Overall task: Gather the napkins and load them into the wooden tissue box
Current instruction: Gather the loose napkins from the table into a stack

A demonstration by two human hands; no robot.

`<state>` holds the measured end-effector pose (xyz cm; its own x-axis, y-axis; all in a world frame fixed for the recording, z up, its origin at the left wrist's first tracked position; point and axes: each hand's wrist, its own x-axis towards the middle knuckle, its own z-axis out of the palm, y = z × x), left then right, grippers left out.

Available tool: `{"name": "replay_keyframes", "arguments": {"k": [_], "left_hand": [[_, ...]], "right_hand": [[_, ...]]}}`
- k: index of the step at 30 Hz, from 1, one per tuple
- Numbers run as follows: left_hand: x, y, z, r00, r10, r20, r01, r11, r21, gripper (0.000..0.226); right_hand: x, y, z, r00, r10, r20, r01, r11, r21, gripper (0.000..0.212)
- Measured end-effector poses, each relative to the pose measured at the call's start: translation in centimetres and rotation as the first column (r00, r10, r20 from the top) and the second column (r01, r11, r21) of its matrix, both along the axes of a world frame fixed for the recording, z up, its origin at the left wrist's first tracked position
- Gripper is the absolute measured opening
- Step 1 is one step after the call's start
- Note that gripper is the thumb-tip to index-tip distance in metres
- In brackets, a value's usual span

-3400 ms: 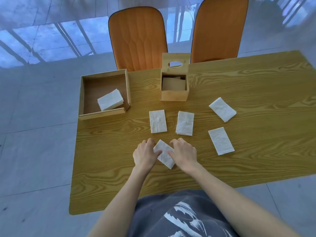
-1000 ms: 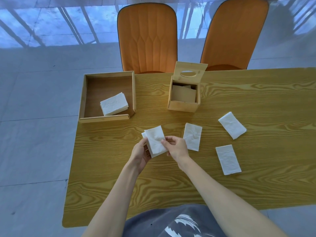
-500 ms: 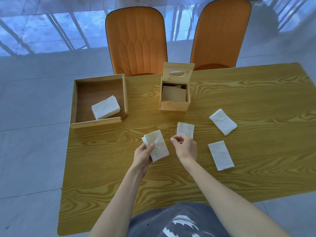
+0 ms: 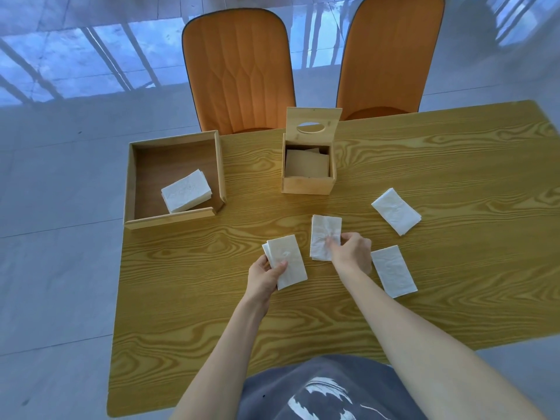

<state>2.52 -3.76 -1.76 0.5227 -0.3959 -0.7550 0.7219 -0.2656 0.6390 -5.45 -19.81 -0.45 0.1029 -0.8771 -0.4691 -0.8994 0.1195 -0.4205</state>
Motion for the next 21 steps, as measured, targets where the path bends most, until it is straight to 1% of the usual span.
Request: {"name": "replay_keyframes", "arguments": {"k": [4,6,8,11,13,15,16,18,21], "left_hand": [[-0.5,-0.1,-0.3,1.000,0.007,-0.004,-0.006,1.000,0.010,0.019],[-0.5,0.0,-0.2,1.000,0.013,-0.013,-0.013,1.000,0.009,0.021],[-0.7,0.2,-0.2,0.999,0.021,-0.025,-0.021,1.000,-0.001,0.025],[-1.0,0.4,-0.1,0.999,0.028,-0.032,-0.028,1.000,-0.010,0.024],[-1.3,0.6,0.0,0.999,0.038,-0.038,-0.039,0.999,-0.022,0.024],[-1.5,0.8,0.0,0.998,0.042,-0.041,-0.044,0.999,-0.032,0.024],[-1.6,0.8,0.0,0.998,0.042,-0.042,-0.044,0.998,-0.034,0.024],[-1.7,0.9,0.0,0.998,0.037,-0.041,-0.038,0.998,-0.042,0.028],[-1.9,0.9,0.3,0.999,0.023,-0.048,-0.025,0.998,-0.051,0.027]], "right_hand": [[0.0,0.1,0.1,0.999,0.037,0.028,-0.037,0.999,-0.019,0.029],[-0.1,0.3,0.2,0.997,0.041,0.065,-0.039,0.999,-0.036,0.023],[-0.5,0.6,0.1,0.992,0.035,0.122,-0.032,0.999,-0.032,0.020],[-1.4,0.7,-0.2,0.967,-0.009,0.254,0.010,1.000,-0.003,0.020],[-2.3,0.8,-0.4,0.926,-0.077,0.369,0.056,0.996,0.067,0.020],[-3.0,1.1,0.0,0.860,-0.175,0.478,0.089,0.976,0.197,0.022],[-3.3,1.3,0.2,0.832,-0.198,0.518,0.069,0.964,0.258,0.023],[-3.8,2.0,0.4,0.811,-0.173,0.559,-0.032,0.941,0.338,0.025],[-4.0,3.2,0.4,0.806,-0.112,0.582,-0.148,0.913,0.380,0.026]]}}
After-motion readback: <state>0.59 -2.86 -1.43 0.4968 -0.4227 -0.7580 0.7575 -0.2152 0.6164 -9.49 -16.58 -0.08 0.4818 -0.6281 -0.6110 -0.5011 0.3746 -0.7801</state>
